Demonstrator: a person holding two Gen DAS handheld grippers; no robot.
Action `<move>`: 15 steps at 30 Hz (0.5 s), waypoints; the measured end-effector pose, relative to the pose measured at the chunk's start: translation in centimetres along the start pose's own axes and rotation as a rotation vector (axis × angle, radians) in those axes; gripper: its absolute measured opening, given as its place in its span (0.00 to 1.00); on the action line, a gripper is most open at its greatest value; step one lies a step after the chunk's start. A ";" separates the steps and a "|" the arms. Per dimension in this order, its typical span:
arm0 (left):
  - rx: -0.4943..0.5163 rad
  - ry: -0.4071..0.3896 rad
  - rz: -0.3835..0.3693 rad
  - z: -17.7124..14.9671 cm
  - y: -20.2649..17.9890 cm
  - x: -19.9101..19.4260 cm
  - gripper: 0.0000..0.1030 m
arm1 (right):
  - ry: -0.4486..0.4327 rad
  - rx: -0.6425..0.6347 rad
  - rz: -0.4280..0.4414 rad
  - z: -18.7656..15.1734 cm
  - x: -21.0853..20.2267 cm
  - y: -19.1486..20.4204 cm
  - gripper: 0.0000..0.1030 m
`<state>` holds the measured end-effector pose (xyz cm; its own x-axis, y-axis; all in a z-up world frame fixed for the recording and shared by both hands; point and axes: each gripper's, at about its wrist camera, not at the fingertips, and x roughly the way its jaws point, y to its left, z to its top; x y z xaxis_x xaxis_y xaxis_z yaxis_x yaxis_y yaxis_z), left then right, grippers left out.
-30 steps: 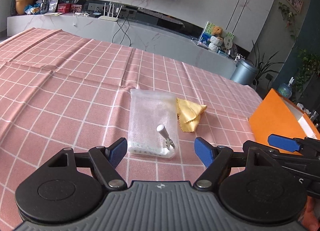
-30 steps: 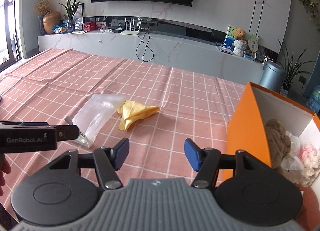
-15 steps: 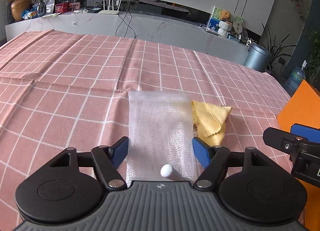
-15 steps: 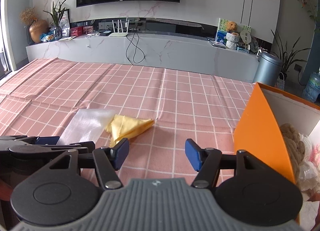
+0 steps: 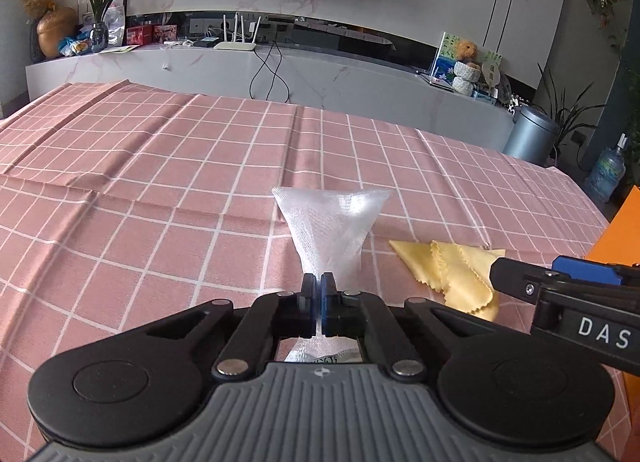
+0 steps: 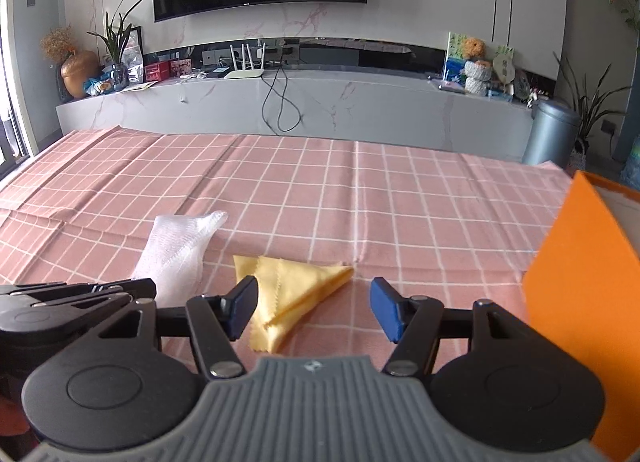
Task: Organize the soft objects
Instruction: 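Grasp the clear plastic bag with the left tool while the right tool grasps the yellow cloth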
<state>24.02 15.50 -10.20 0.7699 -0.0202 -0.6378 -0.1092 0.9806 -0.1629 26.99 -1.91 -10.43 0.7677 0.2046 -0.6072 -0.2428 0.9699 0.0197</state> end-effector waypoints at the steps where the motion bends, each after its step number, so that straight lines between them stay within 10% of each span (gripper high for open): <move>1: -0.003 0.000 0.000 0.1 0.2 0.0 0.01 | 0.007 0.013 0.010 0.1 0.4 0.0 0.66; 15: -0.008 0.018 -0.003 -0.1 0.6 0.7 0.01 | 0.087 0.073 0.054 0.5 5.9 0.7 0.68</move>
<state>24.40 16.07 -10.78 0.7586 -0.0271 -0.6510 -0.1119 0.9789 -0.1712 31.69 0.05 -13.63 0.6993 0.2479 -0.6705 -0.2362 0.9654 0.1106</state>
